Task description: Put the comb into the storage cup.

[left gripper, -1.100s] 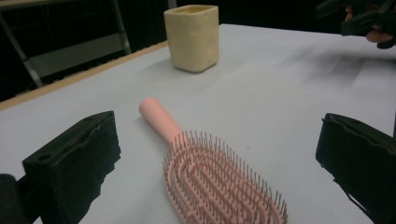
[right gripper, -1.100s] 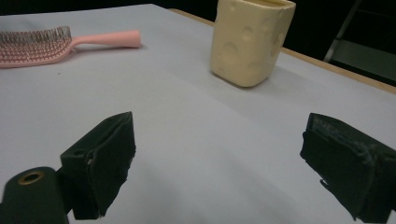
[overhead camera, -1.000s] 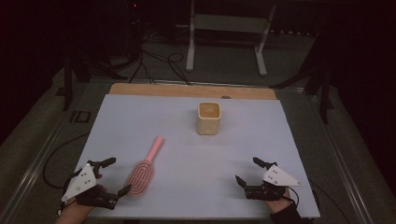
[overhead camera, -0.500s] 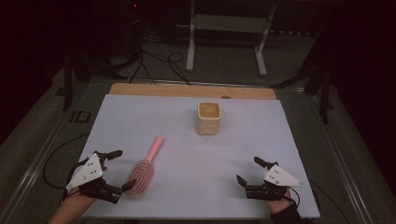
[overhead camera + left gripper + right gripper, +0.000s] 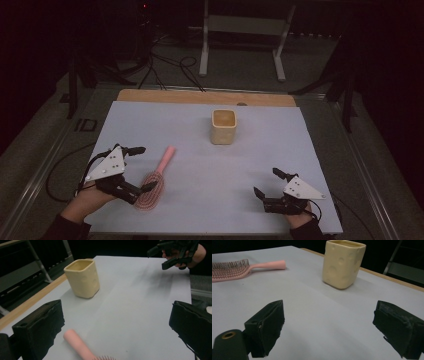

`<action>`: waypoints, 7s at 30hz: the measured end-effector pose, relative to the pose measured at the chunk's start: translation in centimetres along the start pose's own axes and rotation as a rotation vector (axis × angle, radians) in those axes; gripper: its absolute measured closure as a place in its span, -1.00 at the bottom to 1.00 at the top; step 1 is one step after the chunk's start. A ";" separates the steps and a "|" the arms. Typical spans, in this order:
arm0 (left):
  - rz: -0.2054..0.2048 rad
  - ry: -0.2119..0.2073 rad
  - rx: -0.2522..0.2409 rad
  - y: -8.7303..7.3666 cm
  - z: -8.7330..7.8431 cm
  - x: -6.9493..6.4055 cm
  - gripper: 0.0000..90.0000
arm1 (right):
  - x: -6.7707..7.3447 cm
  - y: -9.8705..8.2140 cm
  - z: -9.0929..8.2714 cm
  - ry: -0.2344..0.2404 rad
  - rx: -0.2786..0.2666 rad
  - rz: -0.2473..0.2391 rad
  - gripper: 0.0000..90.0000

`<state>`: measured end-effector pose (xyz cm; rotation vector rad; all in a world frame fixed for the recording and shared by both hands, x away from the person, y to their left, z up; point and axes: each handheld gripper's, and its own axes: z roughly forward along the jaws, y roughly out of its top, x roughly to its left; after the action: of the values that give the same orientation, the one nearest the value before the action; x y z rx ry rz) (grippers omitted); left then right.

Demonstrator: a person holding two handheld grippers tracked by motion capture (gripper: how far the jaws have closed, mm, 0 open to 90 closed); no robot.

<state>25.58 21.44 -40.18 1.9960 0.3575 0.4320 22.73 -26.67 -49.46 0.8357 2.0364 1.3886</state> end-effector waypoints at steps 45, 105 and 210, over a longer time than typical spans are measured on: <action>0.008 -0.162 0.305 -2.7 11.6 4.7 0.23 | 0.1 -0.1 0.2 0.019 0.006 0.010 -0.78; -0.120 -0.023 0.586 -8.7 8.5 9.6 1.00 | 0.2 -0.1 0.3 0.029 0.014 0.015 -0.78; -0.298 0.042 0.857 -8.0 -6.0 1.6 -0.40 | 0.6 0.0 0.7 0.045 0.026 0.013 -0.78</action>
<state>23.85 30.36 -44.57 2.6921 0.9761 0.1250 22.78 -25.80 -49.73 0.8370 2.0904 1.4030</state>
